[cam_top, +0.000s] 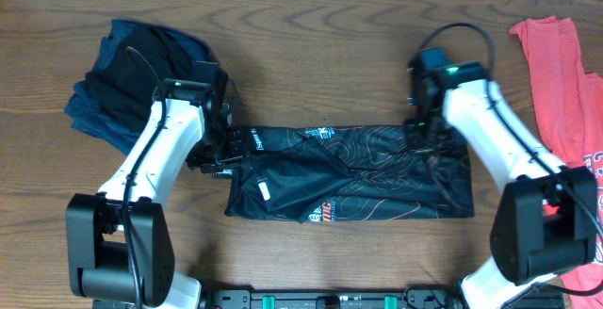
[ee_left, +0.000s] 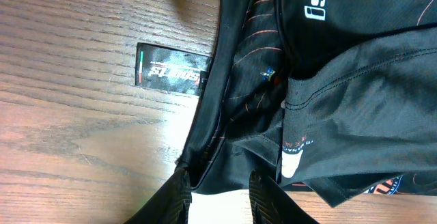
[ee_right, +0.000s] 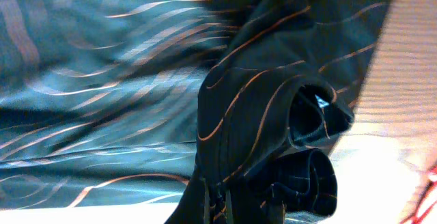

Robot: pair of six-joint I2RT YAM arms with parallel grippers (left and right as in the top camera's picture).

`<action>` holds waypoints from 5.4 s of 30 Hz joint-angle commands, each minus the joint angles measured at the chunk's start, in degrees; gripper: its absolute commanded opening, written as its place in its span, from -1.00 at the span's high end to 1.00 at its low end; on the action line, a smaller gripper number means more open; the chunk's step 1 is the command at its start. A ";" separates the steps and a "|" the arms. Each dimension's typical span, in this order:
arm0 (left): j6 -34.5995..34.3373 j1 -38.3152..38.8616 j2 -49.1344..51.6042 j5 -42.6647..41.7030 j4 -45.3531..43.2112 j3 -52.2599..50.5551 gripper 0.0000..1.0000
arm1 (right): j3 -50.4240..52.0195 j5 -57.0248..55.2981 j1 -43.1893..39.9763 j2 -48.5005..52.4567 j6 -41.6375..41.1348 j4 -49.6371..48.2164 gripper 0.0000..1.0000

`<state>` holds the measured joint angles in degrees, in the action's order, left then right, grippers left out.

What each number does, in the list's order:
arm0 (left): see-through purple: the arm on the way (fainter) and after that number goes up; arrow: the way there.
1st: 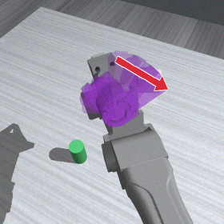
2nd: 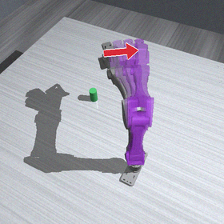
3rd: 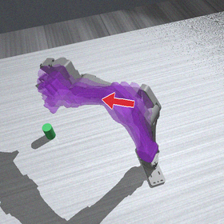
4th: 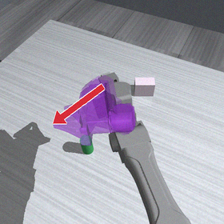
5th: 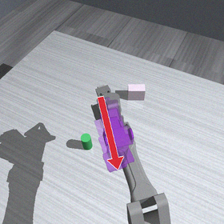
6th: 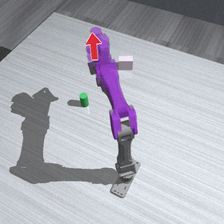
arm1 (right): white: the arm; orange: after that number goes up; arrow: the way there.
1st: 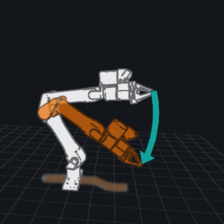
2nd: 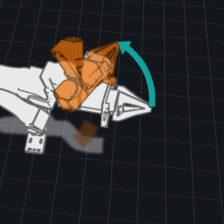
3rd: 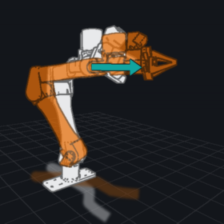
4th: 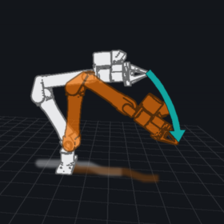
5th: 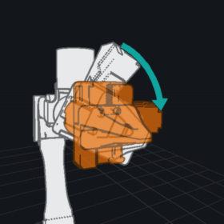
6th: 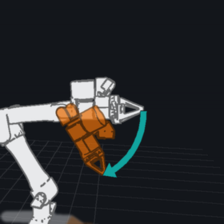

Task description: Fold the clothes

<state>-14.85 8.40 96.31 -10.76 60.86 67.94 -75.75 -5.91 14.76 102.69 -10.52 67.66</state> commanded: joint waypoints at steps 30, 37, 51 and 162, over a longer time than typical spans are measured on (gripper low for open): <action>-0.24 0.02 -0.52 -0.35 0.00 0.59 0.38 | -0.28 -8.87 10.49 -1.31 -10.91 -3.91 0.31; -0.24 0.02 -0.52 -0.35 -0.22 0.59 0.38 | 1.79 -7.10 8.85 -1.31 -9.86 -3.19 0.24; -0.24 0.02 -0.52 -0.35 -0.37 0.59 0.38 | 16.17 -3.13 8.87 -1.31 -8.96 -14.34 0.28; -0.26 0.02 -0.52 -0.35 -0.17 0.59 0.02 | 11.78 -7.91 17.20 -8.44 -5.33 -23.23 0.74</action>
<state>-15.05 8.40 96.31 -10.81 60.38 67.94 -63.92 -13.63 33.65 91.72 -14.92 44.97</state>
